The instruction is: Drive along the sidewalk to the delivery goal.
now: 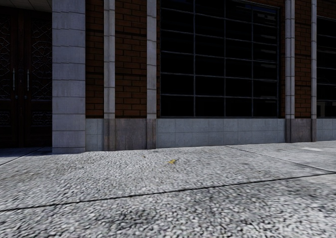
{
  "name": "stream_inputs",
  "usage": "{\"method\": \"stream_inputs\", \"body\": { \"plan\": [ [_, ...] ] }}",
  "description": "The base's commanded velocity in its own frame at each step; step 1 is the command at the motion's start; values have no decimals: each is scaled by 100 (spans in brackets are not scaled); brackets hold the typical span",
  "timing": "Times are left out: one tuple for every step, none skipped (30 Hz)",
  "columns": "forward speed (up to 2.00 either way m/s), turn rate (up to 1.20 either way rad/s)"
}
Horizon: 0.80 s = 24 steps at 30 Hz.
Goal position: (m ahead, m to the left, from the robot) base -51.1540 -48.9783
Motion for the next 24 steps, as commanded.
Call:
{"method": "stream_inputs", "body": {
  "plan": [
    [0,0],
    [0,0],
    [0,0],
    [0,0],
    [0,0],
    [0,0],
    [0,0],
    [0,0],
    [0,0],
    [0,0],
    [0,0],
    [0,0],
    [0,0],
    [0,0],
    [0,0],
    [101,-42],
    [101,-42],
    [200,-59],
    [200,-63],
    [200,-64],
    [200,-64],
    [200,-64],
    [200,-64],
    [200,-64]
  ]
}}
